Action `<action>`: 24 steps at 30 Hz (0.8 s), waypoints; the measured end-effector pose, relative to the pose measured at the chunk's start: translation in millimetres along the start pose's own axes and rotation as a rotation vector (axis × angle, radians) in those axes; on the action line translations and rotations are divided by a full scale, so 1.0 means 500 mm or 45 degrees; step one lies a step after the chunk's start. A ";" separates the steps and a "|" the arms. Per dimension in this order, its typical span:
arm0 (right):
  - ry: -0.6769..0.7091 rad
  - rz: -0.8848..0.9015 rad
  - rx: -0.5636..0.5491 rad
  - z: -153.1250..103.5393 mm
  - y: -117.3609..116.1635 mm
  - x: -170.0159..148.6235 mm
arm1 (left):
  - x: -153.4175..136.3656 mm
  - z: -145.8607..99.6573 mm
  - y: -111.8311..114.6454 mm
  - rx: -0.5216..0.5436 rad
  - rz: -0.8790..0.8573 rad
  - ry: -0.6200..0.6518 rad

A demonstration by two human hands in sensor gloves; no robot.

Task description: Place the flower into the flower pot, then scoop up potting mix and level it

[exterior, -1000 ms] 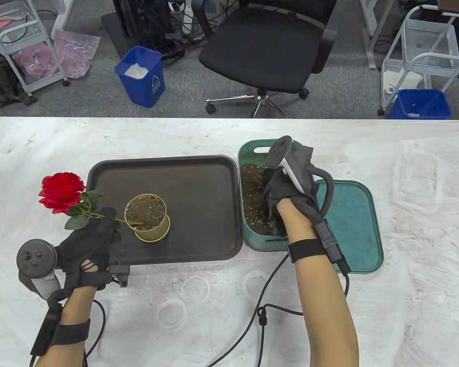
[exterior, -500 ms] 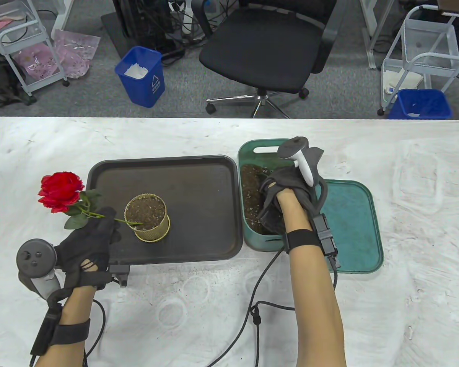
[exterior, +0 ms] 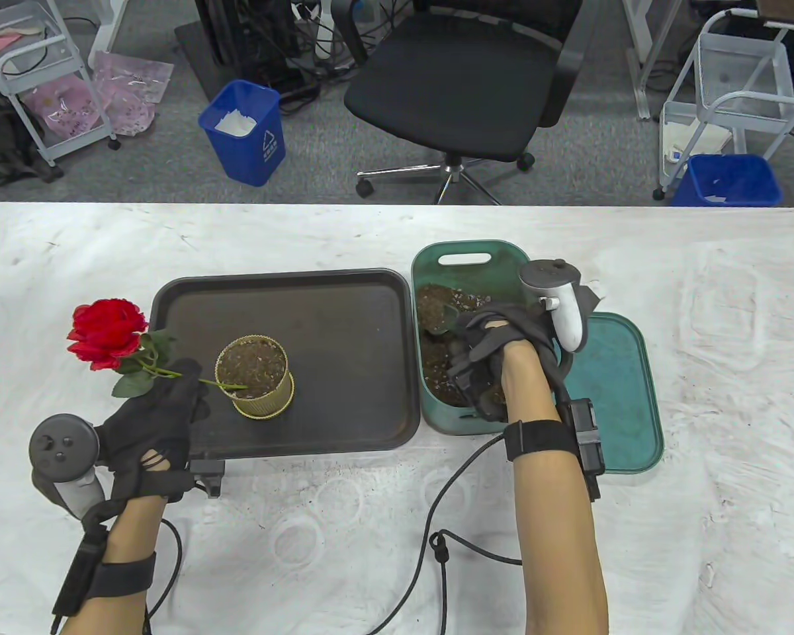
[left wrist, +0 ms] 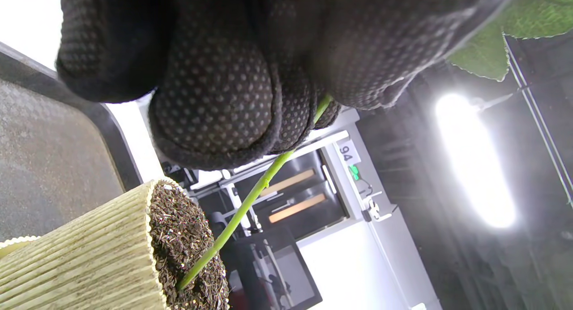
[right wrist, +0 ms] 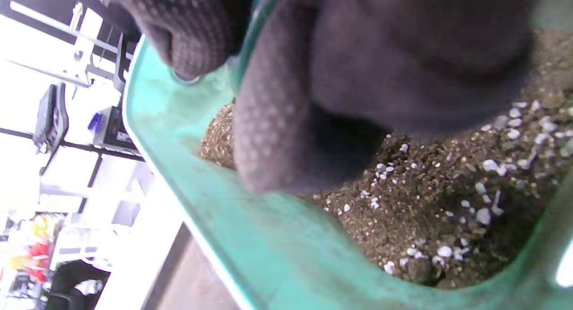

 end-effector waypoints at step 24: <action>0.464 0.171 0.125 -0.161 -0.112 0.076 | -0.002 0.000 -0.001 0.002 -0.001 -0.002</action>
Point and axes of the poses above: the tracker on the back of each hand, its own x axis roughly to the thumb side, its own z axis roughly from the wrist to the fingertips, y = z × x, the point moved 3 cm from there along z, roughly from the wrist to the fingertips, and after that the axes turned 15 degrees about -z, right-handed, at the moved point
